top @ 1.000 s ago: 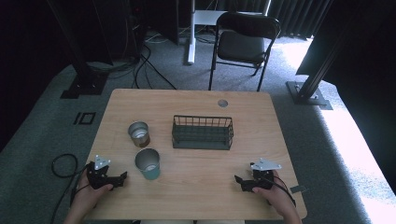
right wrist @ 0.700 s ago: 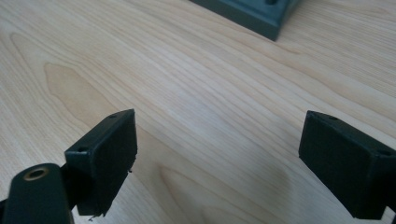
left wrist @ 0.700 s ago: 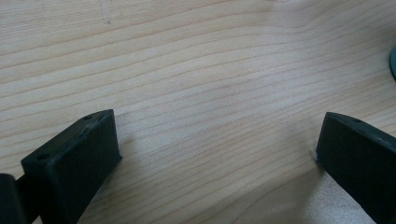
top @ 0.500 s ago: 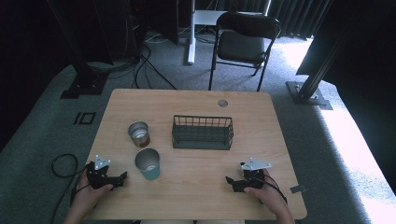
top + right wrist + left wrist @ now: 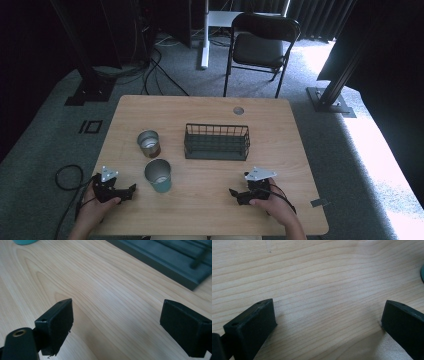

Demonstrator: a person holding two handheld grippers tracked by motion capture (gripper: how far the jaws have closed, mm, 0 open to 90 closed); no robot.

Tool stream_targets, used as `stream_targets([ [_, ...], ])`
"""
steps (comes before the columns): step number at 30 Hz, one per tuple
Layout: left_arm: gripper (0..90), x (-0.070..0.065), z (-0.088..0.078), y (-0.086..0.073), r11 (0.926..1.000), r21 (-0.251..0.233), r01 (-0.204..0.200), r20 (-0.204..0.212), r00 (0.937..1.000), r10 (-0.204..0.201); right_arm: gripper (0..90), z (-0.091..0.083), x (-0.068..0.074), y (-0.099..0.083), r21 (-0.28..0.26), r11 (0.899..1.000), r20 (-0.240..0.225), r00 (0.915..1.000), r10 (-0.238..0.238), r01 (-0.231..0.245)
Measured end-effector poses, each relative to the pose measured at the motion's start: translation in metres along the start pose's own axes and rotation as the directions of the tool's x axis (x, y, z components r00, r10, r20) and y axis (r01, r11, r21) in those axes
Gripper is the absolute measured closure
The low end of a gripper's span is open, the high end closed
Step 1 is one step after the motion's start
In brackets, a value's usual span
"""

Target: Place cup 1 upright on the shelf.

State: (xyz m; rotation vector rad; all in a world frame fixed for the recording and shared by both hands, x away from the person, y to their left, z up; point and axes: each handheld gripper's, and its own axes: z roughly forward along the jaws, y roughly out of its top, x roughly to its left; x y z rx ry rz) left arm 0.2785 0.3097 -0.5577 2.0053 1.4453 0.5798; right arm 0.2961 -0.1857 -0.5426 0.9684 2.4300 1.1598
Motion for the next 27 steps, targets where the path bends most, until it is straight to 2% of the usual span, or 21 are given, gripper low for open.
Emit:
stream_targets([
  [10,0.3,0.0,0.0,0.0,1.0,0.0,0.0,0.0,1.0,0.0,11.2,0.019,0.018,0.017,0.003,0.999,-0.055,0.9978,-0.037,0.037],
  [27,0.3,0.0,0.0,0.0,1.0,0.0,0.0,0.0,1.0,0.0,11.2,0.044,0.041,0.04,-0.013,0.995,-0.115,0.9885,-0.098,0.098],
])
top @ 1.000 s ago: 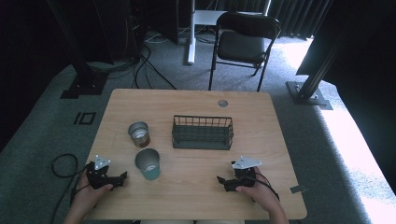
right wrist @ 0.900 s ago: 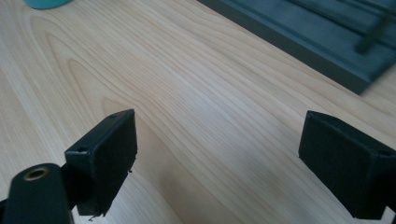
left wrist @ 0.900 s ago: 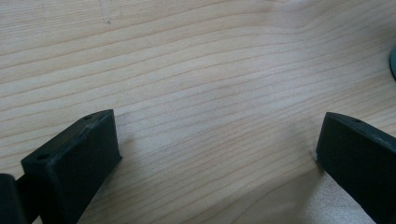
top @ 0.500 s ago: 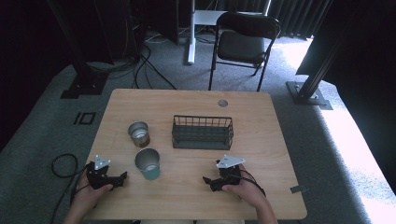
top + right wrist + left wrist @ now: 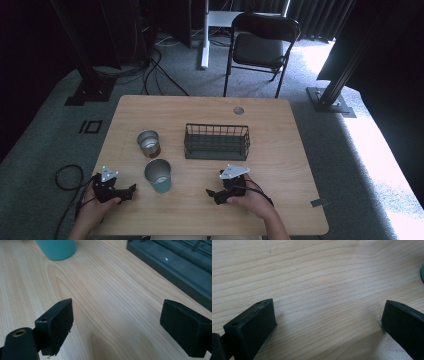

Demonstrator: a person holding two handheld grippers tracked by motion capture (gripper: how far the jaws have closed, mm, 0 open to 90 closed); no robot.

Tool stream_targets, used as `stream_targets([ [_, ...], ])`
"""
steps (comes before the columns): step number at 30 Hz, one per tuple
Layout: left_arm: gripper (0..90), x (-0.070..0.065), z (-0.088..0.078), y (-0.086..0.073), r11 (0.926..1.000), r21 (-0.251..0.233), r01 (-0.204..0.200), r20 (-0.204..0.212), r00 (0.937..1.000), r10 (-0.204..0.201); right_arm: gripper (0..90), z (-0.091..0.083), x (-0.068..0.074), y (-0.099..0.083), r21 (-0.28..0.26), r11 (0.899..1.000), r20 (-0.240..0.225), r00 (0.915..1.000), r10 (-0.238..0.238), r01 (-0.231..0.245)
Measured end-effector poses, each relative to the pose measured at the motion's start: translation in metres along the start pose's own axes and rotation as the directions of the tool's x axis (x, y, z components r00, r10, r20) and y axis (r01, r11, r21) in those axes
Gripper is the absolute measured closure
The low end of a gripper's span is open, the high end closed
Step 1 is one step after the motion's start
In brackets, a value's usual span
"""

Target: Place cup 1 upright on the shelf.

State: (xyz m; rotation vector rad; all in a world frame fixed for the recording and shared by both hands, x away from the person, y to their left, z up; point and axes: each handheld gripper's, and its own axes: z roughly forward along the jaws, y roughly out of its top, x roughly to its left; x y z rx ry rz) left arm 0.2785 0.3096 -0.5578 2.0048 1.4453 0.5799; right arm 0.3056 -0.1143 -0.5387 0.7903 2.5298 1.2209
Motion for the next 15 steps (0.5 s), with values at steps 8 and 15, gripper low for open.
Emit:
stream_targets([
  [8,0.3,0.0,0.0,0.0,1.0,0.0,0.0,0.0,1.0,0.0,11.2,0.013,0.01,0.013,-0.005,0.999,-0.034,0.9989,-0.032,0.032],
  [15,0.3,0.0,0.0,0.0,1.0,0.0,0.0,0.0,1.0,0.0,11.2,0.023,0.017,0.022,-0.025,0.998,-0.061,0.9968,-0.051,0.05],
])
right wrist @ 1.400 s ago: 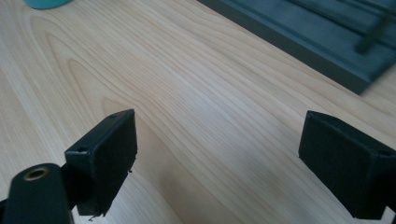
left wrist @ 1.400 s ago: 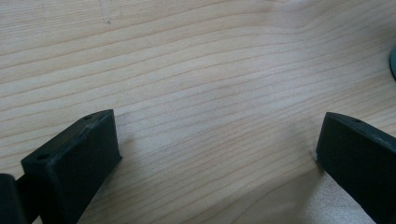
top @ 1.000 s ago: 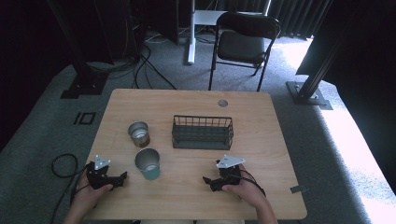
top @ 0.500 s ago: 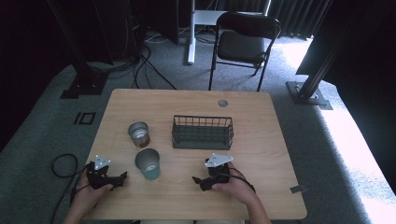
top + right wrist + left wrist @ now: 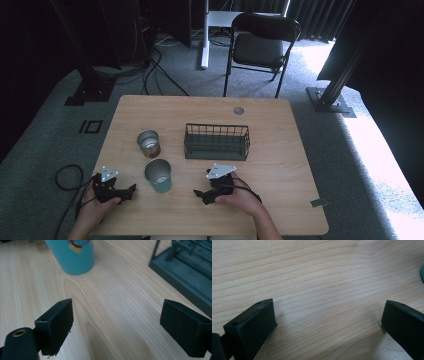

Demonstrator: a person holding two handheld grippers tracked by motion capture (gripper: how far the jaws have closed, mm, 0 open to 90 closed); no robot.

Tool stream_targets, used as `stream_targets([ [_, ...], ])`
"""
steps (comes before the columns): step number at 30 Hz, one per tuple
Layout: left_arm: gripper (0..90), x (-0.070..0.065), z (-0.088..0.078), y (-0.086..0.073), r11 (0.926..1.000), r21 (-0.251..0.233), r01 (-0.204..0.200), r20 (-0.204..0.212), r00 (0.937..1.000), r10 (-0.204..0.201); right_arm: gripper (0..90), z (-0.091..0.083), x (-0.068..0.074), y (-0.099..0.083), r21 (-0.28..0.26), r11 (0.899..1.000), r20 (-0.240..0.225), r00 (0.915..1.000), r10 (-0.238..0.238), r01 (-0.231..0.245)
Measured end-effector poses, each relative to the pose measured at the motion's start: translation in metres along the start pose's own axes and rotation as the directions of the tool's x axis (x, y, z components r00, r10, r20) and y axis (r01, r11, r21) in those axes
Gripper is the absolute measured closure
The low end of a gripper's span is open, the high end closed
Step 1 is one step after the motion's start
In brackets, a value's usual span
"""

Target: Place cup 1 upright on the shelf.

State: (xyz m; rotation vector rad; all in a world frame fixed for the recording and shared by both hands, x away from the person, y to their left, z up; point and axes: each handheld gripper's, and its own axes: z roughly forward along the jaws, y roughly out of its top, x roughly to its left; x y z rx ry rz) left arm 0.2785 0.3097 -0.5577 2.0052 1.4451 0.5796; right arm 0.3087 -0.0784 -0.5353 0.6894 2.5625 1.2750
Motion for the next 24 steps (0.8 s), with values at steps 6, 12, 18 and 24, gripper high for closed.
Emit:
stream_targets([
  [6,0.3,0.0,0.0,0.0,1.0,0.0,0.0,0.0,1.0,0.0,11.2,0.01,0.007,0.008,-0.012,1.0,-0.024,0.9997,-0.011,0.011],
  [12,0.3,0.0,0.0,0.0,1.0,0.0,0.0,0.0,1.0,0.0,11.2,0.02,0.015,0.015,-0.016,1.0,-0.055,0.9982,-0.024,0.023],
  [18,0.3,0.0,0.0,0.0,1.0,0.0,0.0,0.0,1.0,0.0,11.2,0.029,0.023,0.021,-0.046,0.998,-0.085,0.9957,-0.038,0.034],
  [24,0.3,0.0,0.0,0.0,1.0,0.0,0.0,0.0,1.0,0.0,11.2,0.038,0.031,0.029,-0.072,0.996,-0.106,0.993,-0.053,0.046],
])
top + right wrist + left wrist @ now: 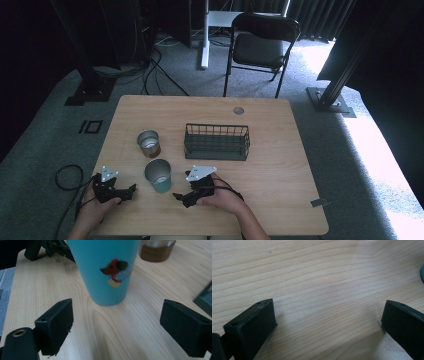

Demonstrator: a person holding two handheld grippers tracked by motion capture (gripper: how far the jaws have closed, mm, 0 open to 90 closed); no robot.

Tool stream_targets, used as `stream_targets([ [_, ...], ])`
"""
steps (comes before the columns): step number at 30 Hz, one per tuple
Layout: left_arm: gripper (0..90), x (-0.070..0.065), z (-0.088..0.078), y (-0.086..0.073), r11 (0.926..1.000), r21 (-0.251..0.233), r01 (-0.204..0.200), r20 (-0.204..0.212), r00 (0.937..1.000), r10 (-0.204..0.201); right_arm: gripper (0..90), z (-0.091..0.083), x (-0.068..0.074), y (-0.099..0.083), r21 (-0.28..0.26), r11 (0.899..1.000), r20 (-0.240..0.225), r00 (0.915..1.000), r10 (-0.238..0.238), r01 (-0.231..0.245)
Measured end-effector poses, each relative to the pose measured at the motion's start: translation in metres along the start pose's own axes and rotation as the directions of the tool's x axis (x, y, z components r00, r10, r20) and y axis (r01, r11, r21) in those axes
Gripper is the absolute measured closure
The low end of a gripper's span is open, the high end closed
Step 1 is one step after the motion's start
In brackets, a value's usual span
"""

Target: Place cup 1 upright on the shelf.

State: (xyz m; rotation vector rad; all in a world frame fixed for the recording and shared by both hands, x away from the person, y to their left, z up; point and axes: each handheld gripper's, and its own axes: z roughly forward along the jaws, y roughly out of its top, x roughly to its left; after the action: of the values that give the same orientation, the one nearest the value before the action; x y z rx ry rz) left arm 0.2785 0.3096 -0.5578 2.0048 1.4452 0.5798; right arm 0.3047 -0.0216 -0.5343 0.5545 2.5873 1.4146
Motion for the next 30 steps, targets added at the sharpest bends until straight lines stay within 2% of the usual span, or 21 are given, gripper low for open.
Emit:
stream_targets([
  [17,0.3,0.0,0.0,0.0,1.0,0.0,0.0,0.0,1.0,0.0,11.3,0.021,0.009,0.016,-0.034,0.999,-0.035,0.9992,-0.02,0.018],
  [30,0.3,0.0,0.0,0.0,1.0,0.0,0.0,0.0,1.0,0.0,11.3,0.04,0.01,0.024,-0.072,0.997,-0.047,0.9989,-0.007,0.003],
])
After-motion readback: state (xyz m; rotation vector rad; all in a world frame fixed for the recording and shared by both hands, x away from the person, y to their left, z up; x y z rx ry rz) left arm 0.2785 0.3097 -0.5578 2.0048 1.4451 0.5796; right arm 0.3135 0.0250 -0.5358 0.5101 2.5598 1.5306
